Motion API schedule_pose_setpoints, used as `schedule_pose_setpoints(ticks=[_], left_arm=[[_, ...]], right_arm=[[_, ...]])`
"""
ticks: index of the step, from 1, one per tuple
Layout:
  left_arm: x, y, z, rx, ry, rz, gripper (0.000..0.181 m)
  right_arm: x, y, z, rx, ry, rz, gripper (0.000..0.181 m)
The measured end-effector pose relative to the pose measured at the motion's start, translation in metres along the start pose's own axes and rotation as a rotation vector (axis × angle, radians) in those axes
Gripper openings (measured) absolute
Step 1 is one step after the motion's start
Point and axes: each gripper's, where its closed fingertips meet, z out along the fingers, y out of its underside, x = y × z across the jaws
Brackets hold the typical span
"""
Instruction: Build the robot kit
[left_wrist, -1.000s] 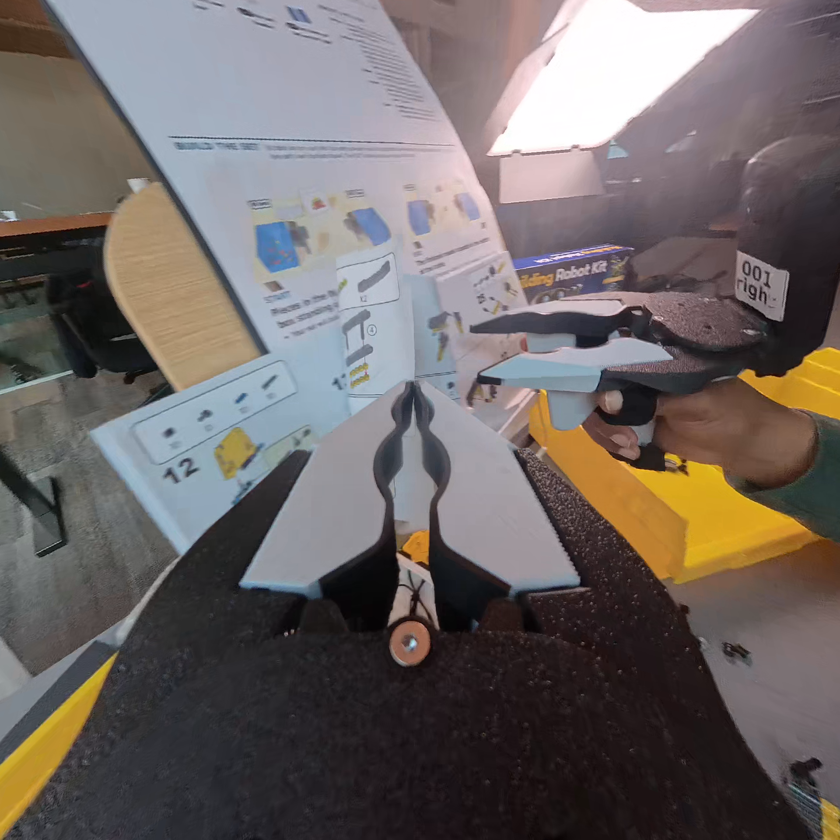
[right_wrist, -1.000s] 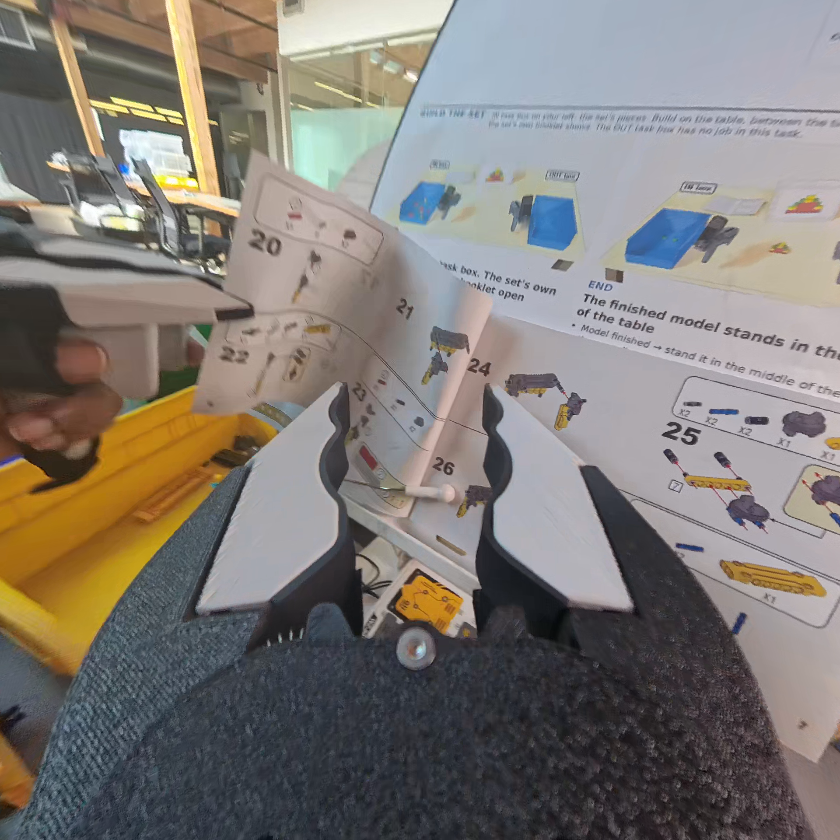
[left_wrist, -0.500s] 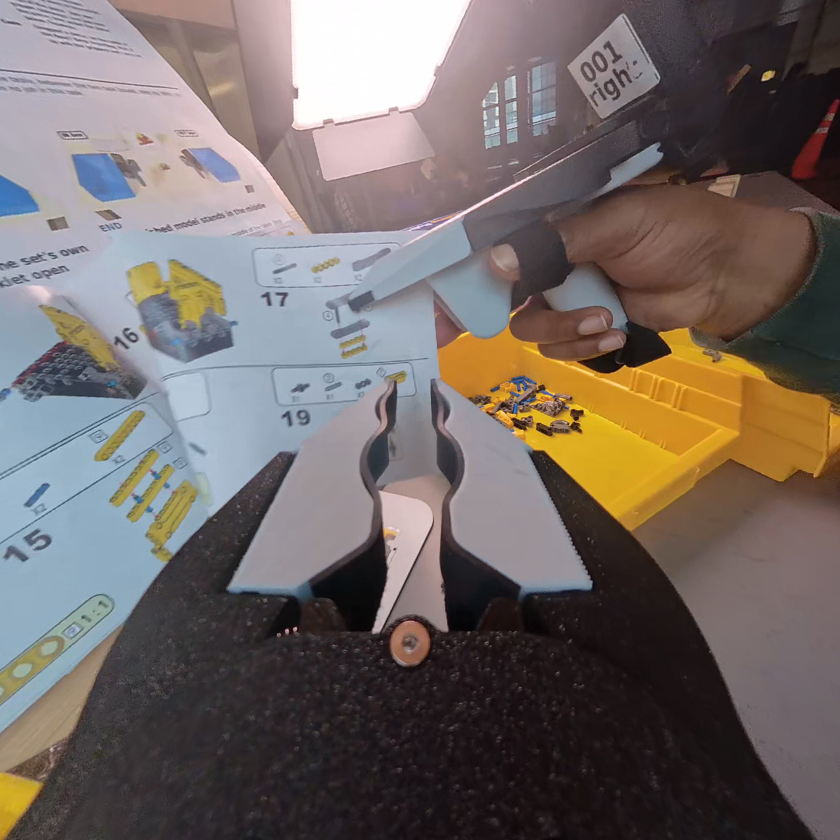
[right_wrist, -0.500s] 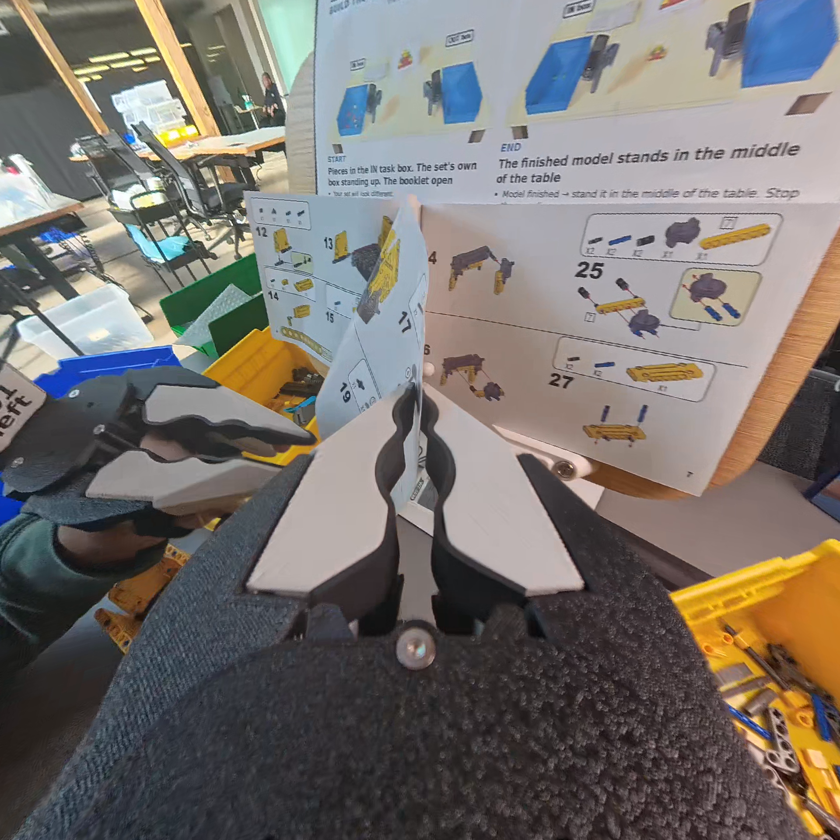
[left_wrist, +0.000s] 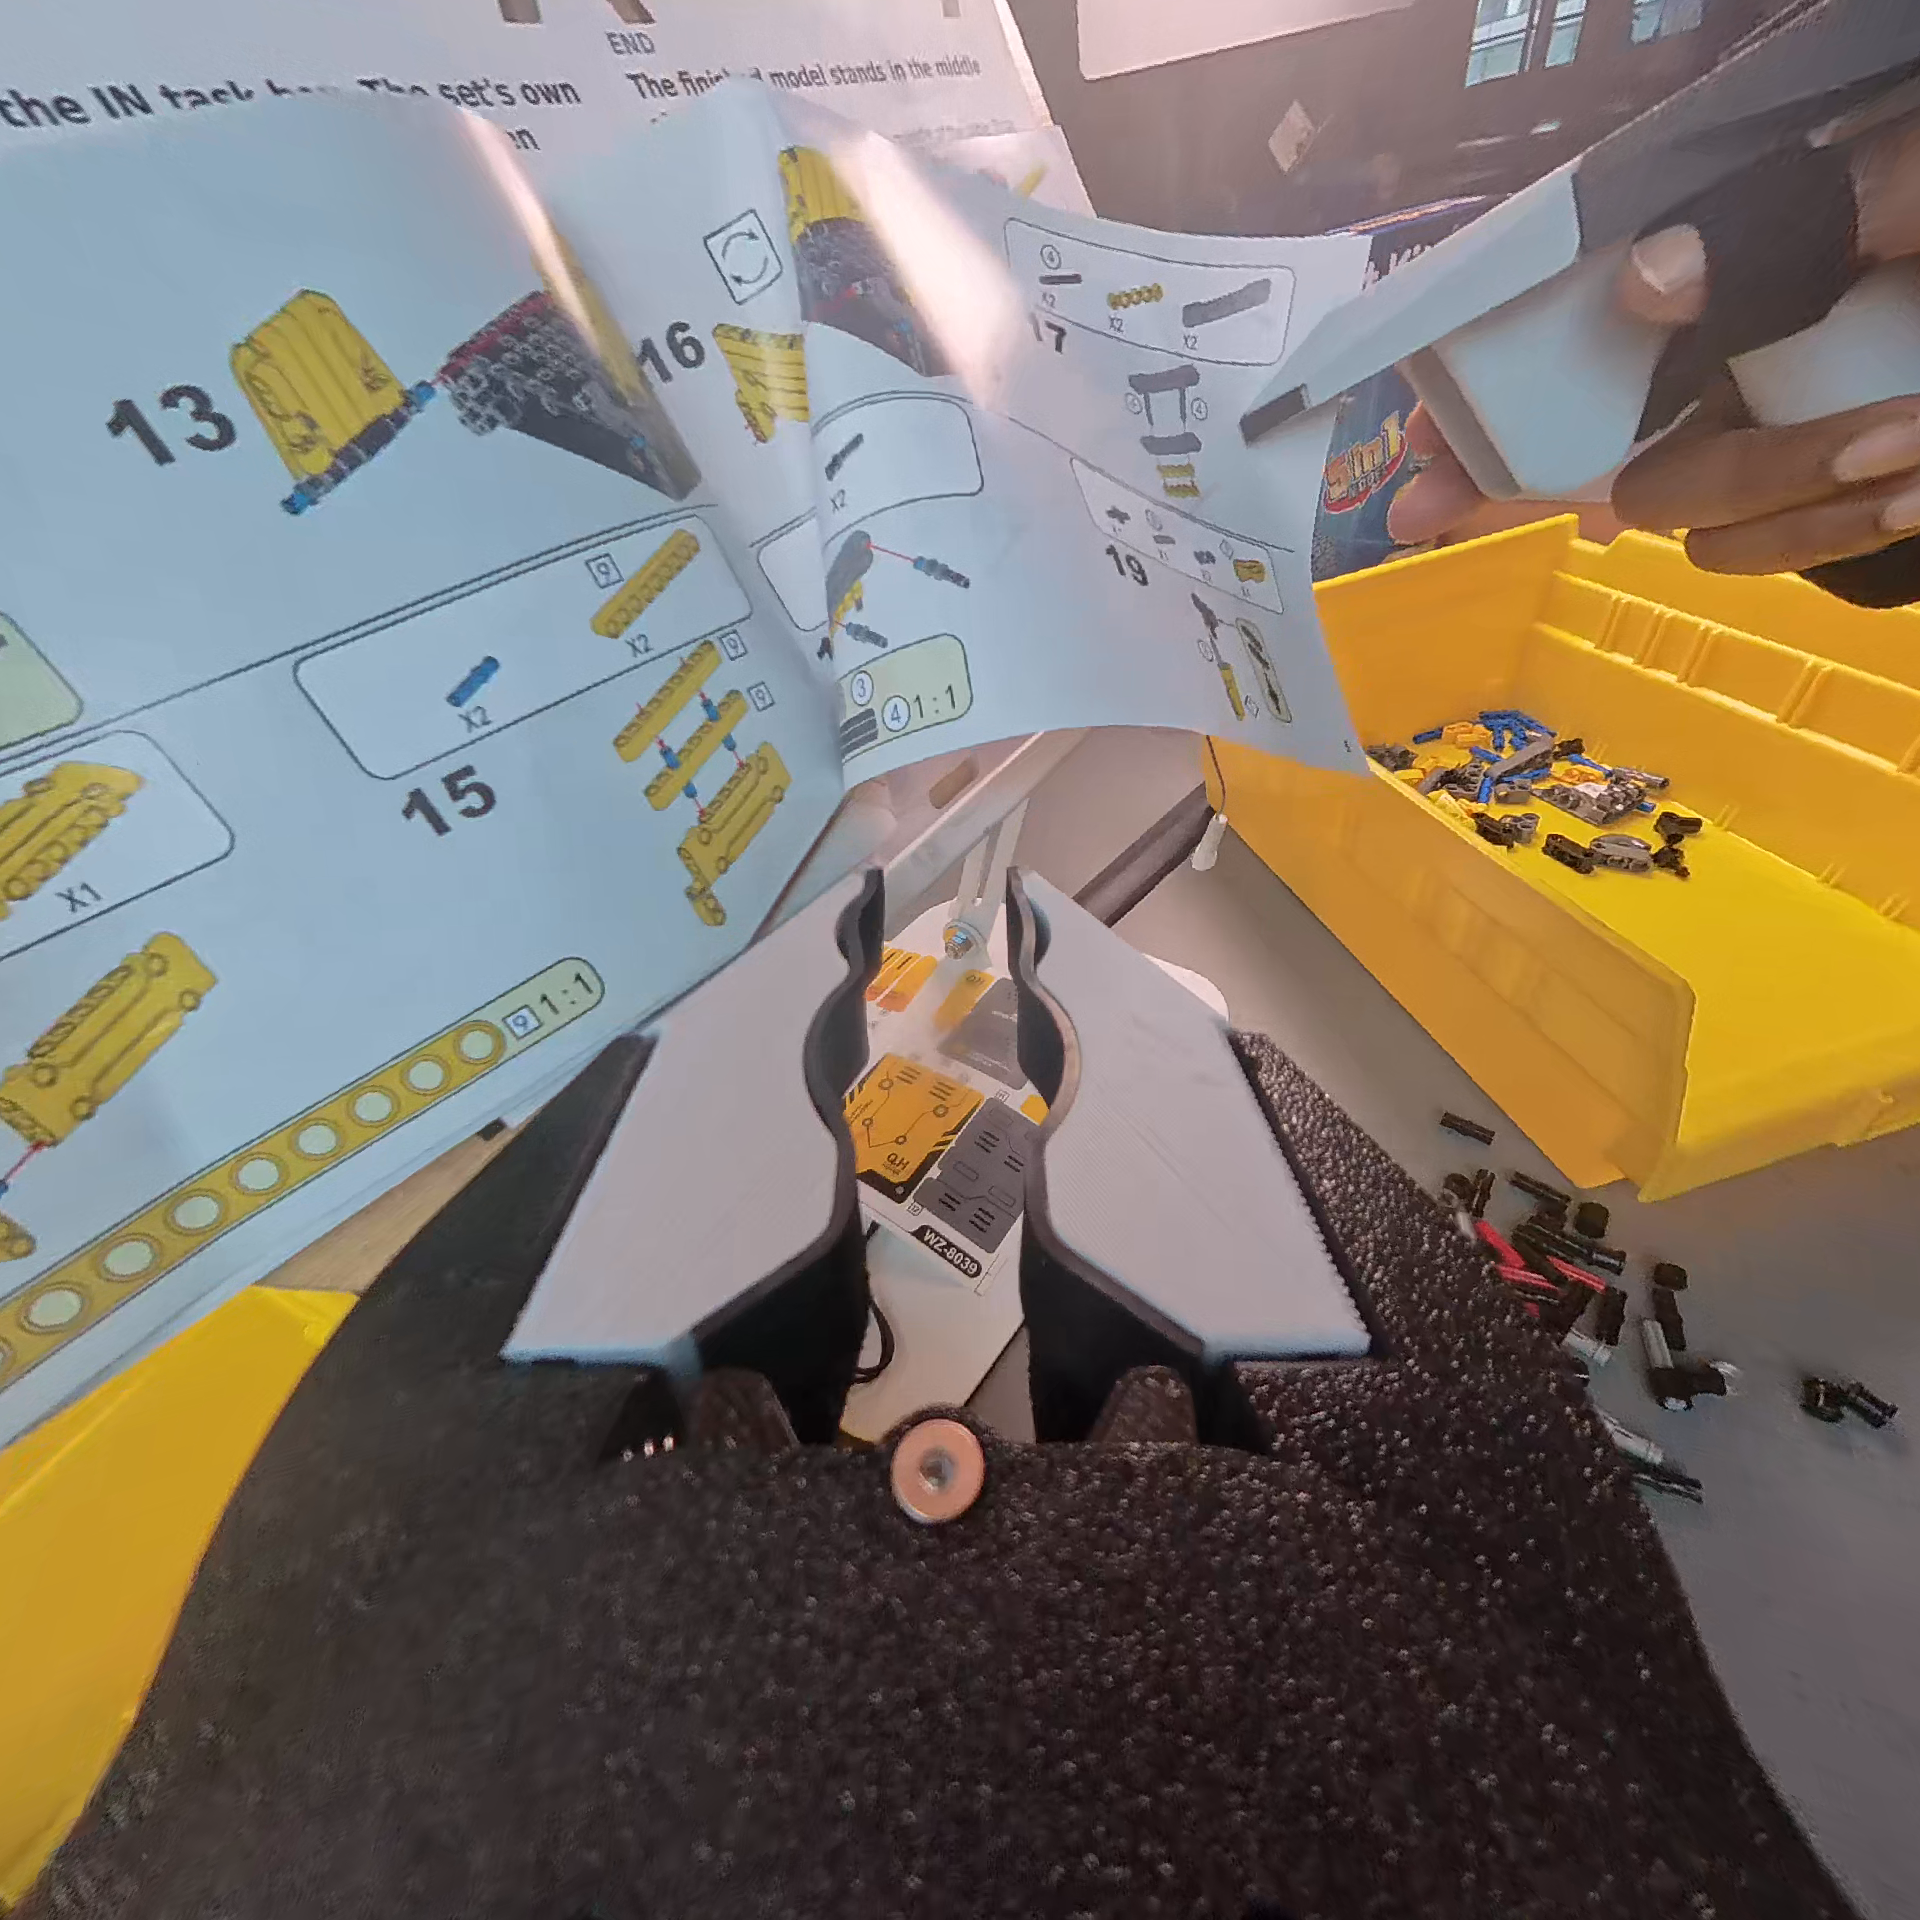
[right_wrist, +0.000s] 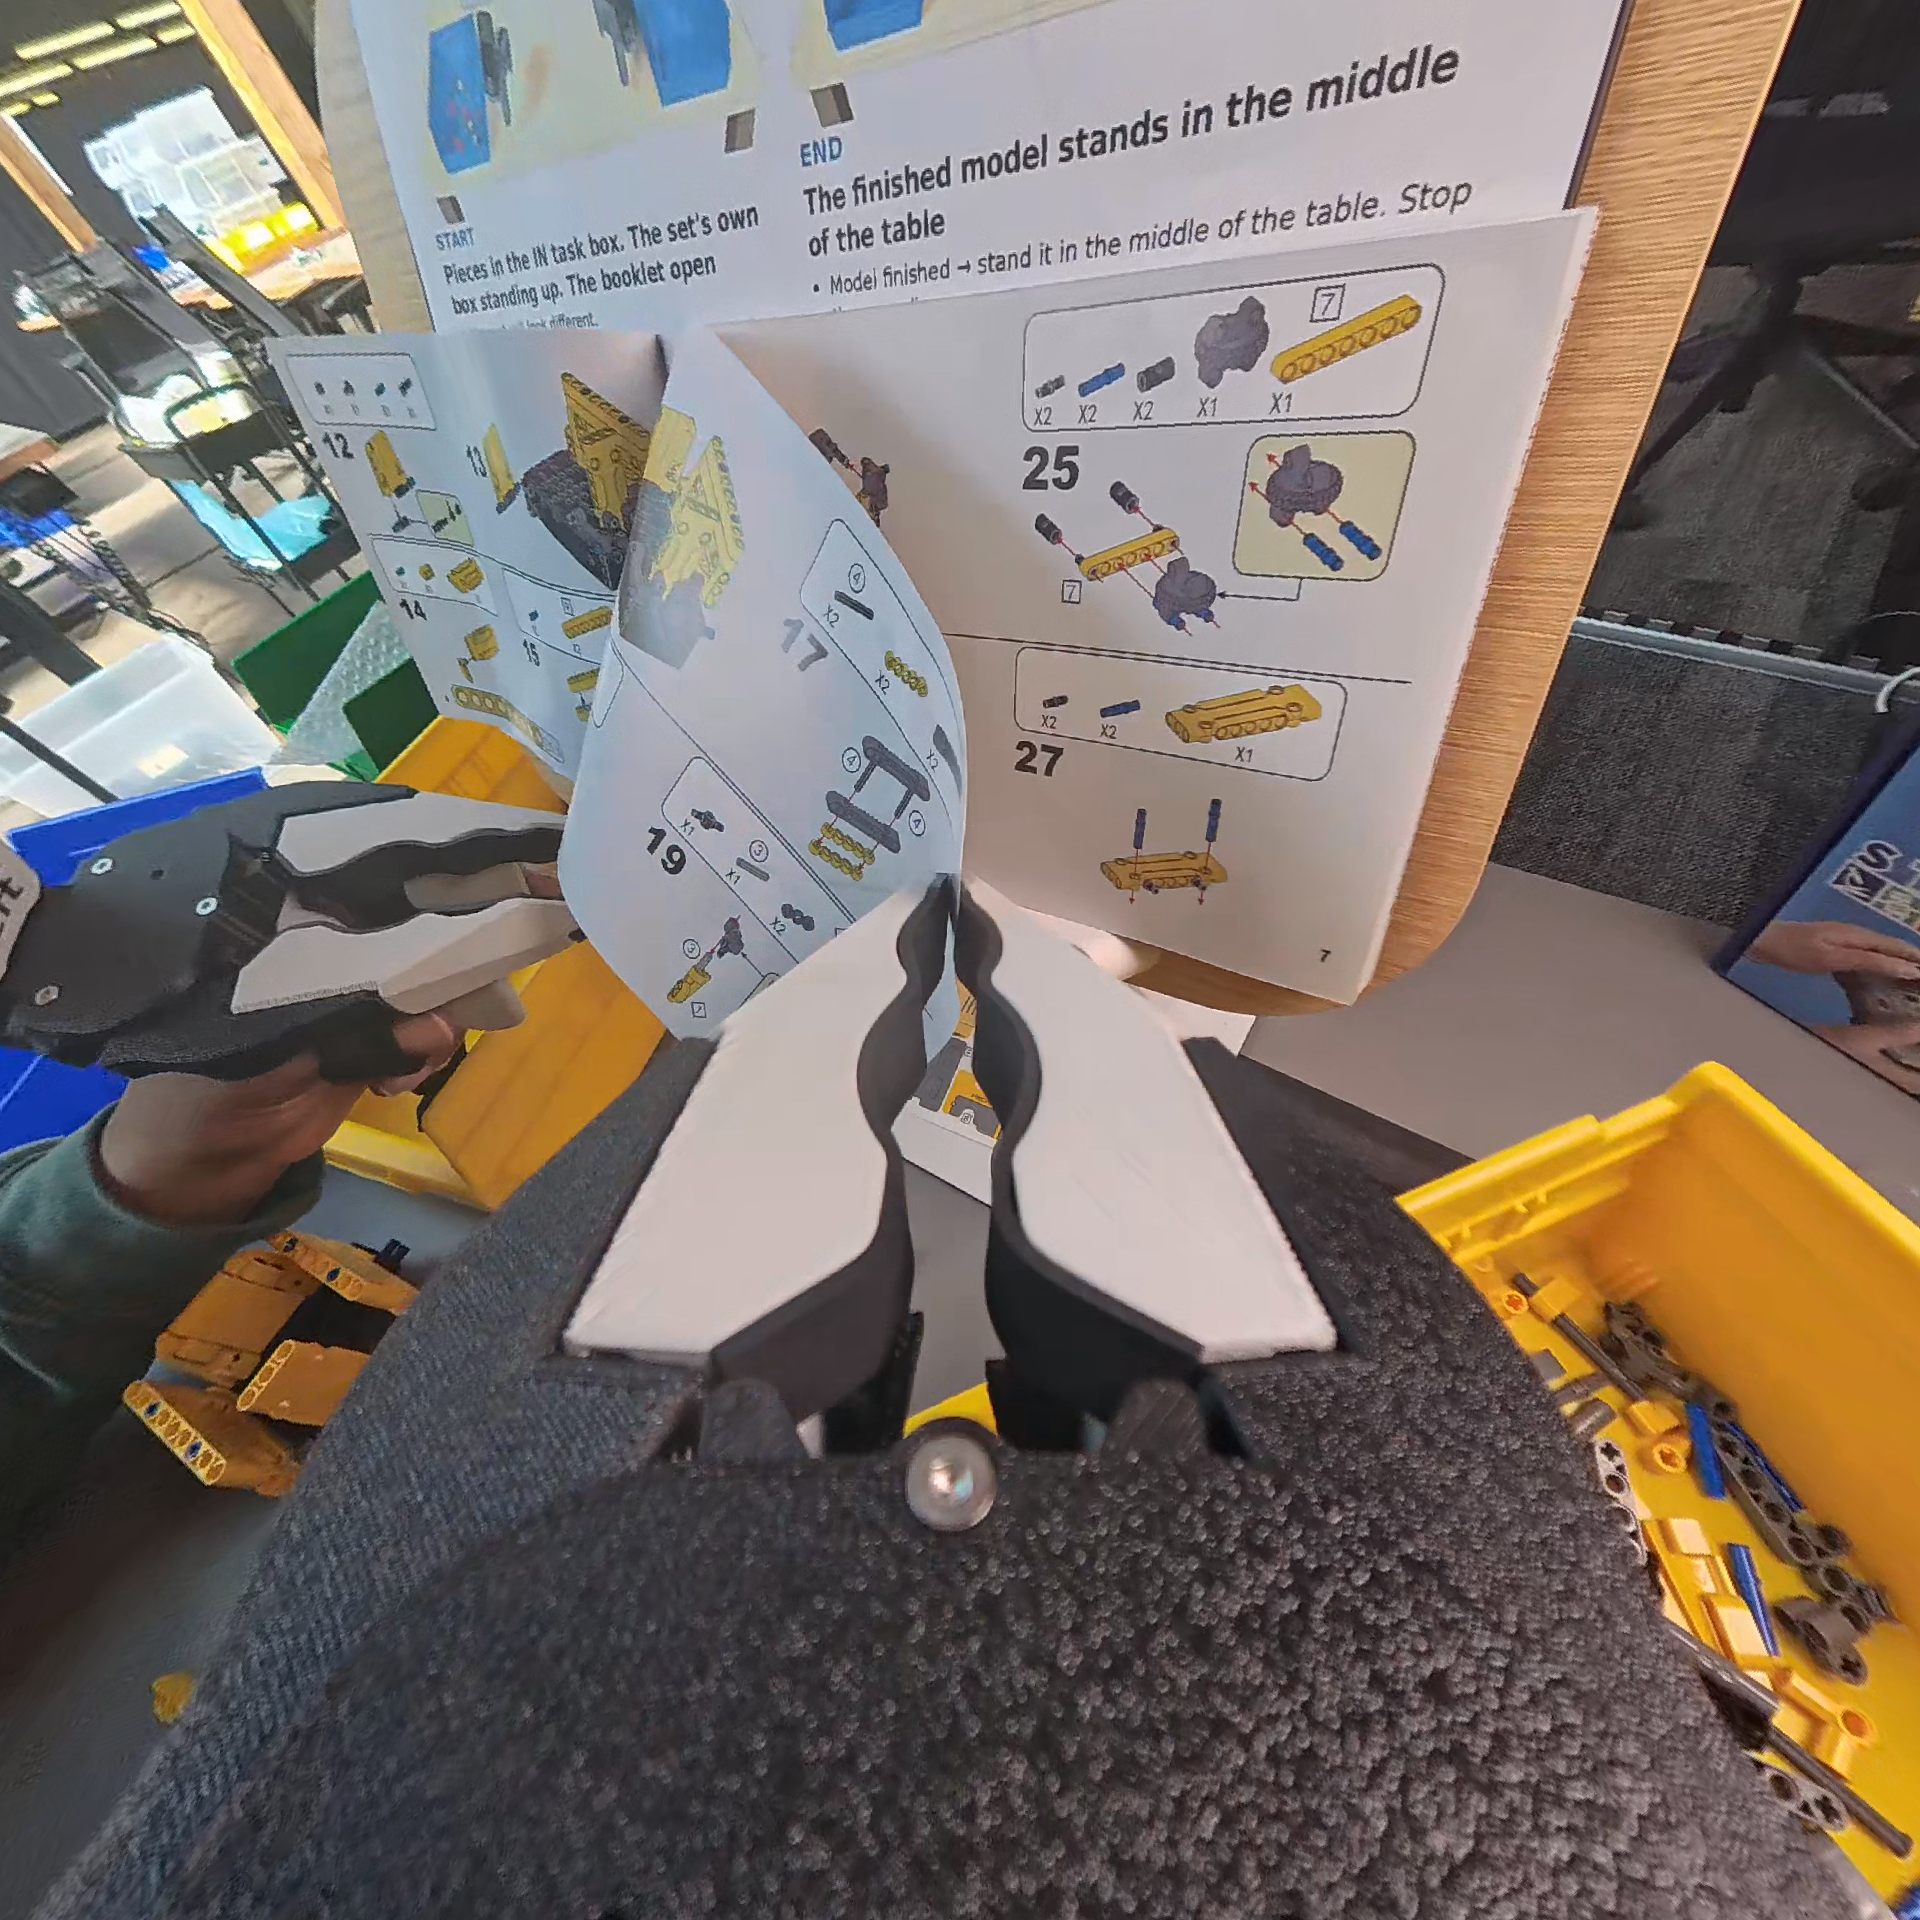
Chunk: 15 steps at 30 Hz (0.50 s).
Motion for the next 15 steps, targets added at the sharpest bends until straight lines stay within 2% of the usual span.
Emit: schedule_pose_setpoints(ticks=[15], left_arm=[[-0.015,0.0,-0.006,0.005,-0.036,-0.008,0.022]], right_arm=[[0.01,-0.002,0.001,-0.025,0.046,-0.067,0.0]])
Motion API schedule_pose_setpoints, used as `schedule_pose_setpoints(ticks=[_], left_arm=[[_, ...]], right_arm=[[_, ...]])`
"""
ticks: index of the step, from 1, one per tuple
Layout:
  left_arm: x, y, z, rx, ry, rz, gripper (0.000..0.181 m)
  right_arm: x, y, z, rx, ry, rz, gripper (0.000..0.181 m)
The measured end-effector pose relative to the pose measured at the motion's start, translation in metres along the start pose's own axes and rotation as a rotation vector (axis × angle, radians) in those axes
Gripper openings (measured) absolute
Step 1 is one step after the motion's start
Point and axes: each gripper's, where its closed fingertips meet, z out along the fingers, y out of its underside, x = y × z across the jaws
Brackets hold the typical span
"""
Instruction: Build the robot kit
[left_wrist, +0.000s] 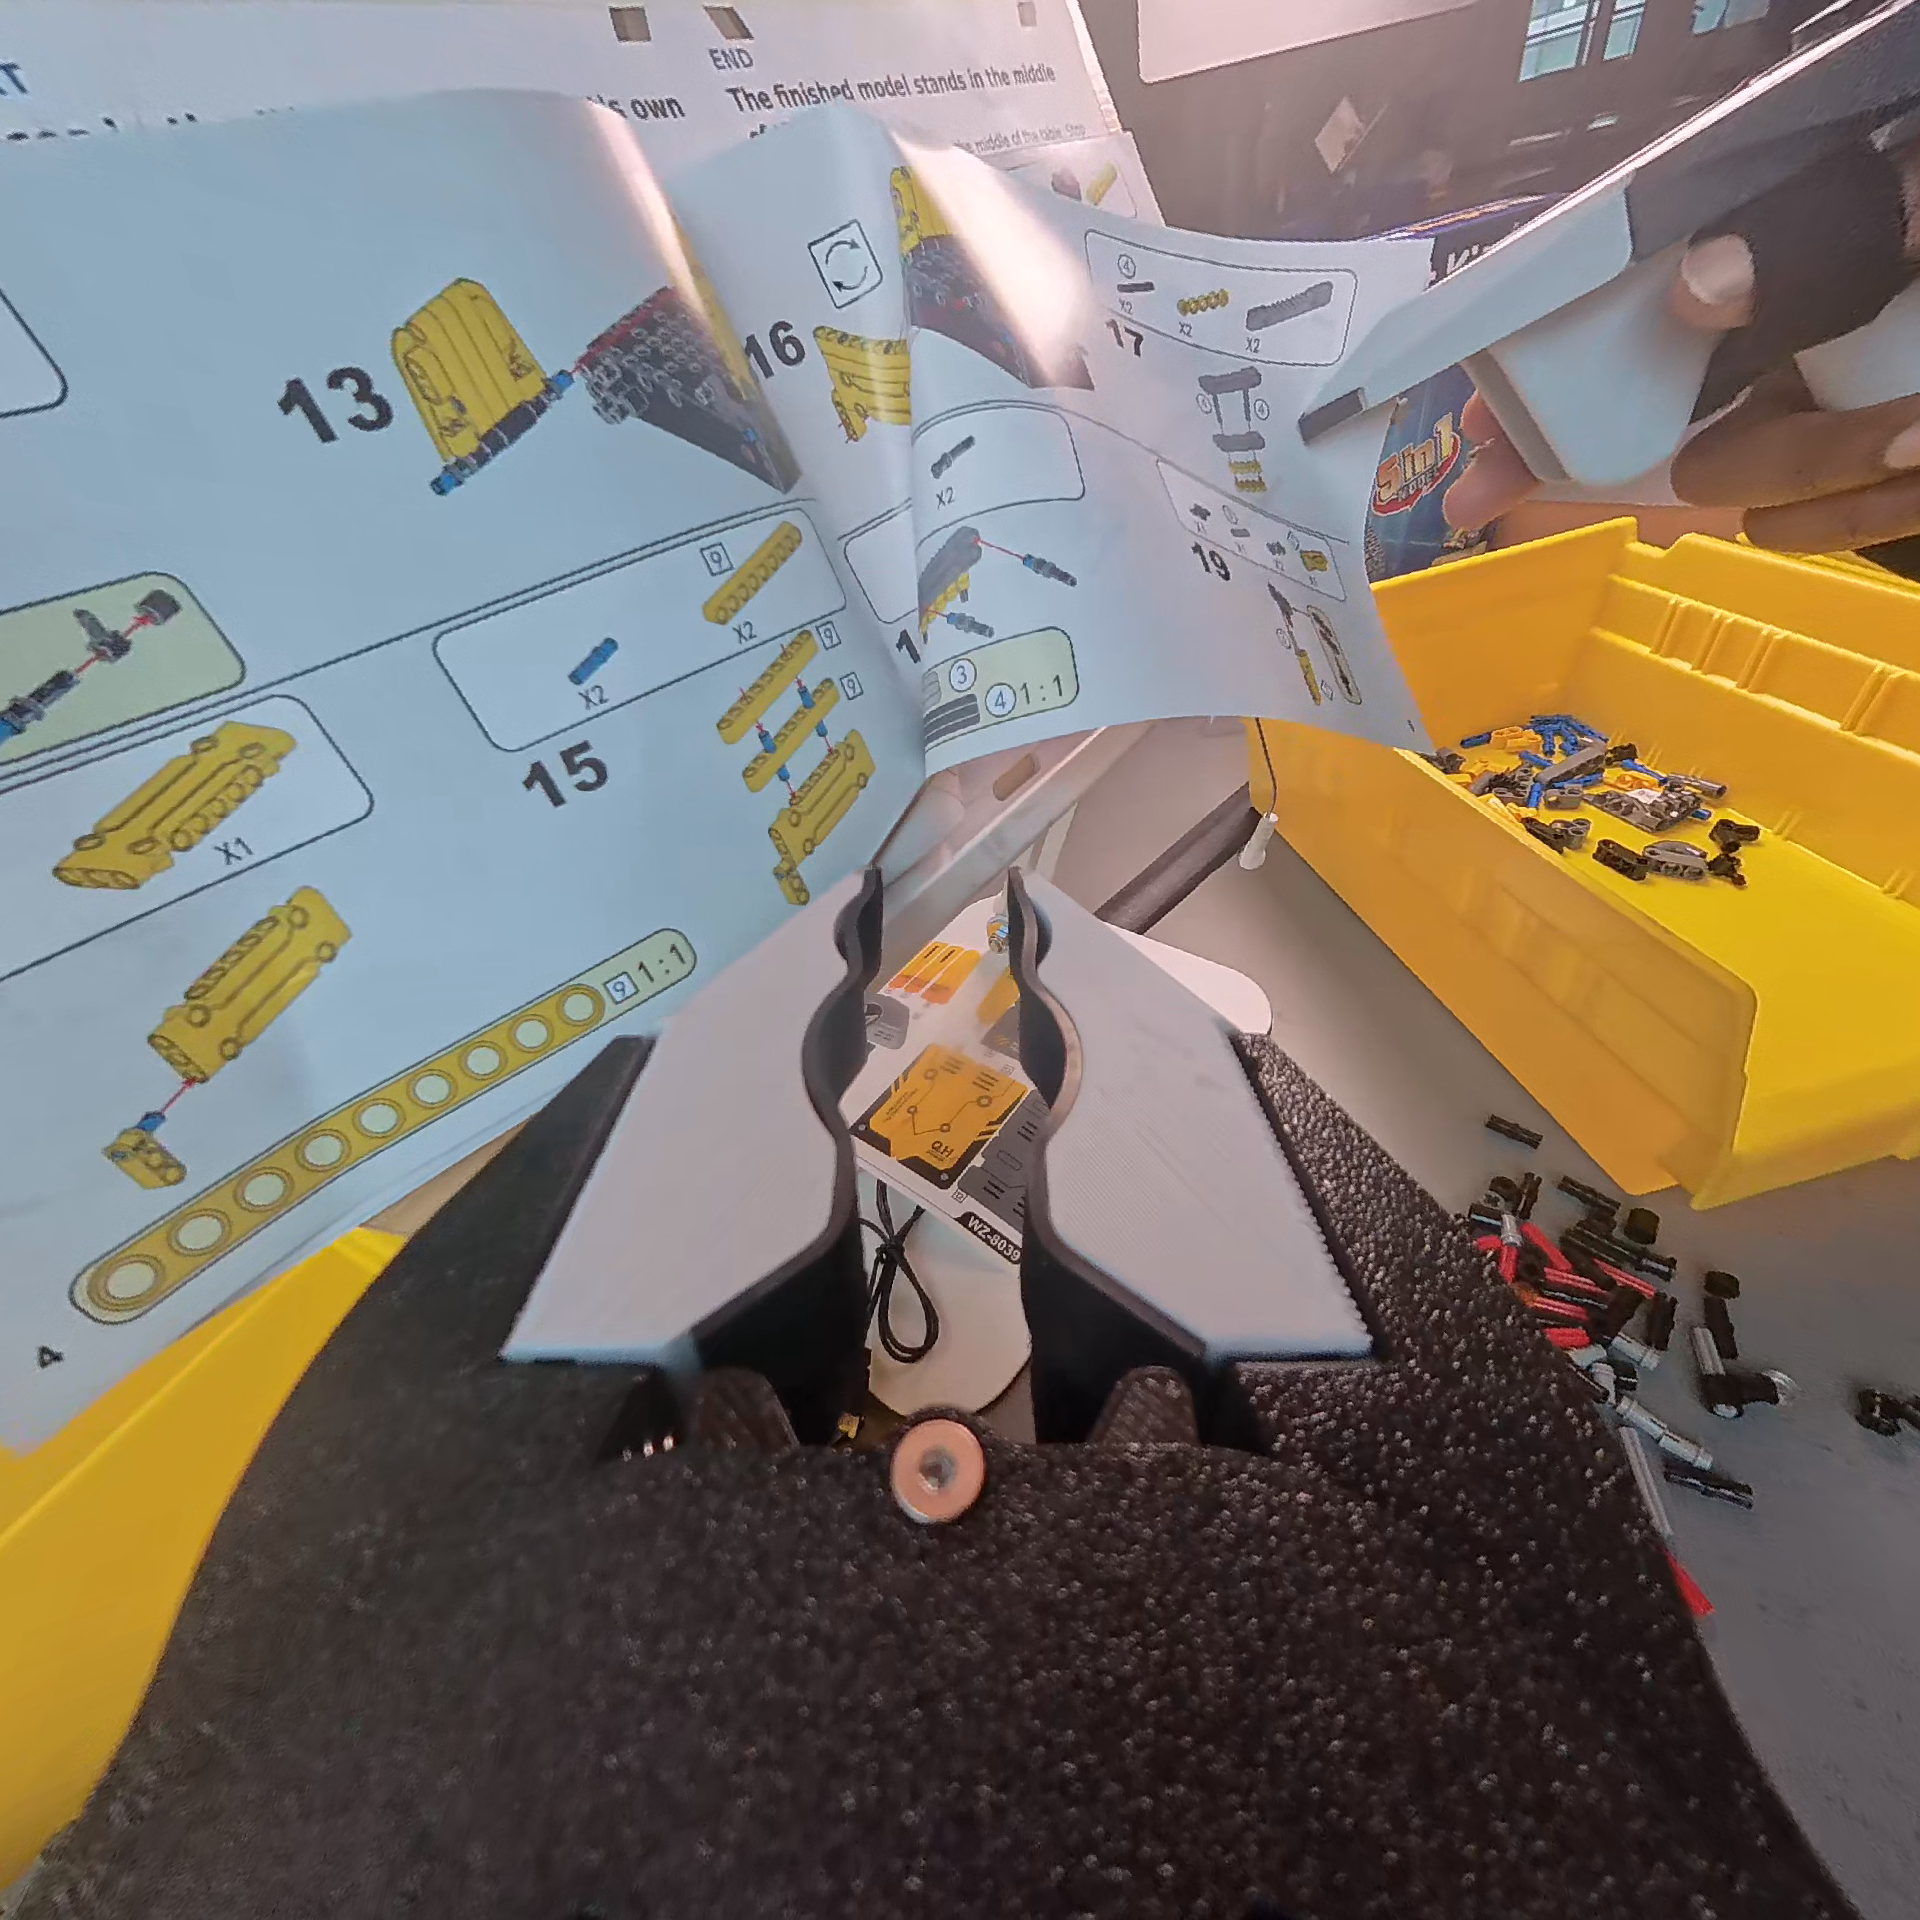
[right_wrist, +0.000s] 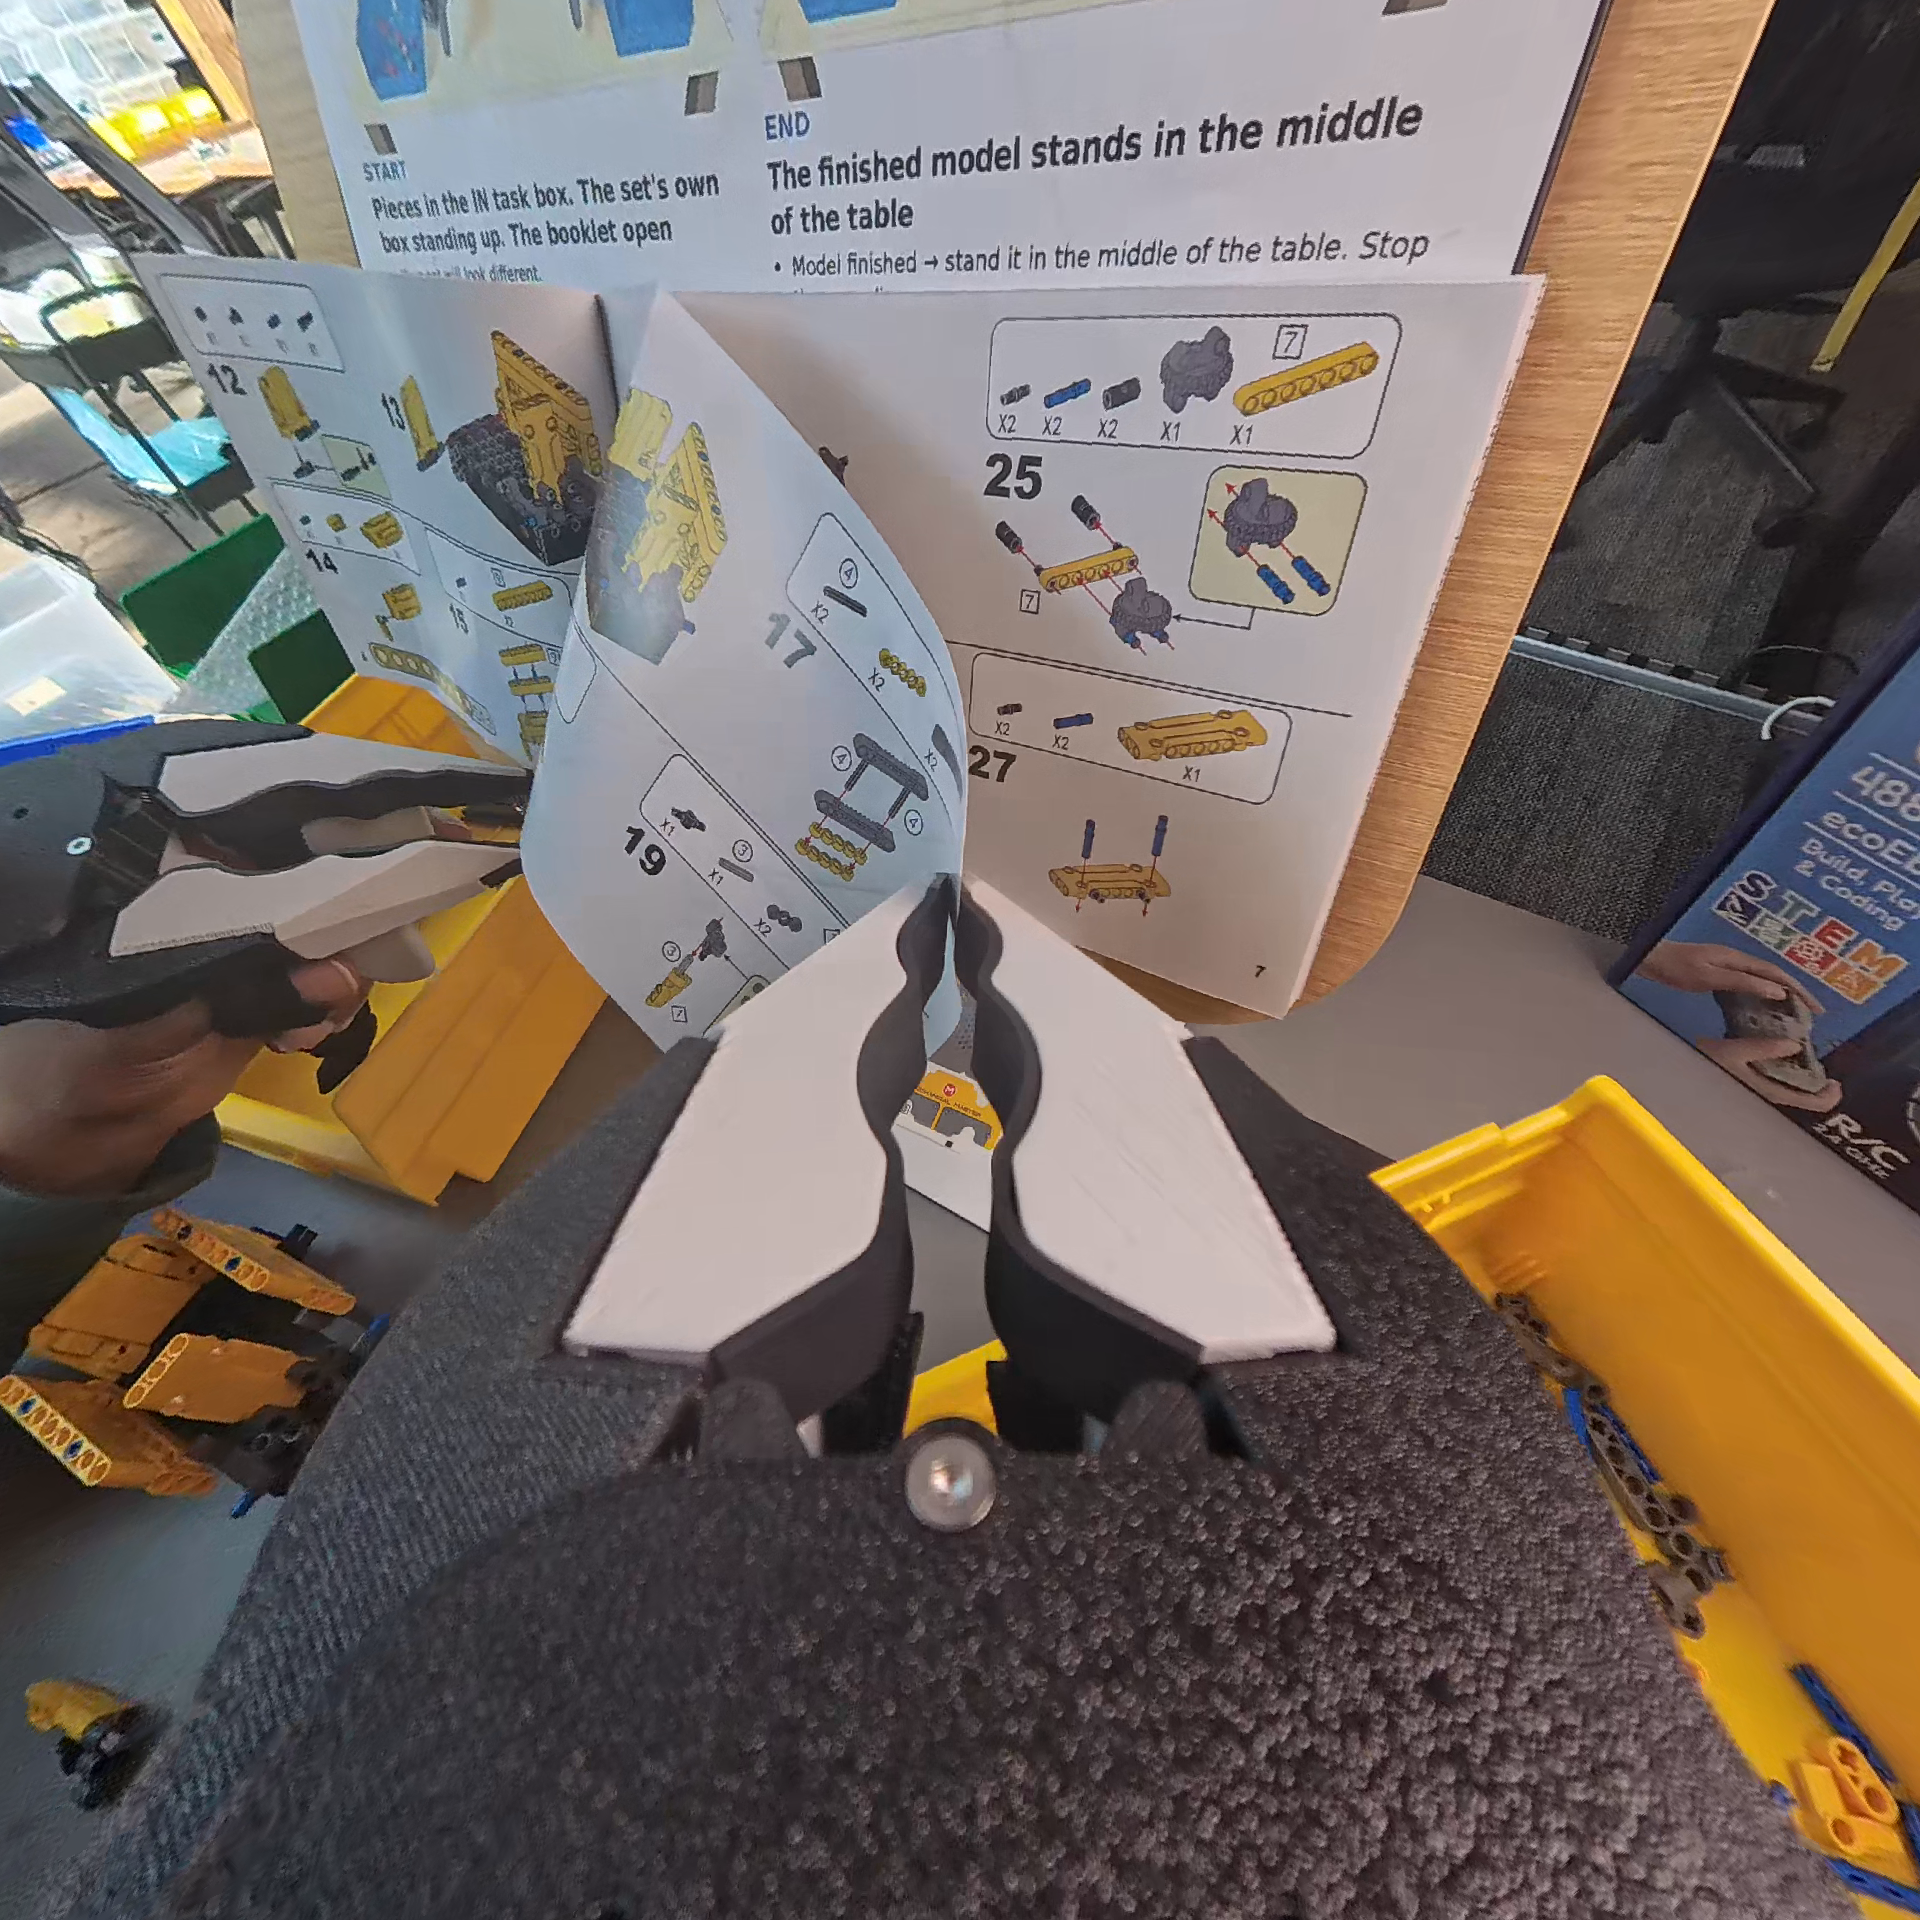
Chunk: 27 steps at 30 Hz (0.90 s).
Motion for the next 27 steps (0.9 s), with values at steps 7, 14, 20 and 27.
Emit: schedule_pose_setpoints(ticks=[7,14,20,27], left_arm=[[-0.002,0.001,-0.001,0.001,0.0,-0.004,0.022],[-0.004,0.003,-0.002,-0.004,-0.002,-0.008,0.023],[-0.005,0.003,-0.002,-0.005,-0.002,-0.012,0.023],[-0.007,0.004,-0.004,-0.005,-0.006,-0.015,0.023]], right_arm=[[0.006,-0.004,0.0,-0.007,0.027,-0.039,0.0],[0.013,-0.009,0.0,-0.008,0.061,-0.065,0.0],[0.022,-0.016,0.002,-0.013,0.116,-0.113,0.0],[0.024,-0.017,0.003,-0.032,0.144,-0.149,0.0]])
